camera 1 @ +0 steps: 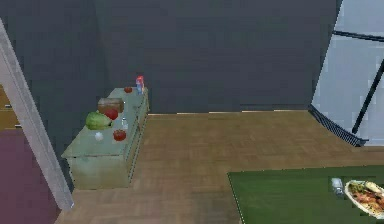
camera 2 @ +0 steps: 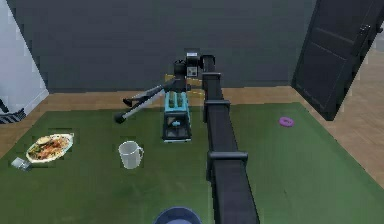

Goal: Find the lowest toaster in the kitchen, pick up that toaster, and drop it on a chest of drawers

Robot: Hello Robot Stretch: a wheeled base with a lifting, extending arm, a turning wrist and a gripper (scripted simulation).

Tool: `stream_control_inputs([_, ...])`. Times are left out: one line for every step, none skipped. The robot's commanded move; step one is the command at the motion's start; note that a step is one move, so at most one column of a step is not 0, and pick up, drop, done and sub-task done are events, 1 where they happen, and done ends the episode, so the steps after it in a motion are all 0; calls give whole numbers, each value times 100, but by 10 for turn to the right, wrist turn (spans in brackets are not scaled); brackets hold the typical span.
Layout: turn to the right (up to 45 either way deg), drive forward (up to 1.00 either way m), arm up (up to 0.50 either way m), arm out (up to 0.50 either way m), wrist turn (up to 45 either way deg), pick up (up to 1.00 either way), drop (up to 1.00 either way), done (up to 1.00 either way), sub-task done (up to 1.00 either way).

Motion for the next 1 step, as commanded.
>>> stream_control_inputs([0, 0, 0, 0, 450, 0, 0, 0, 0])
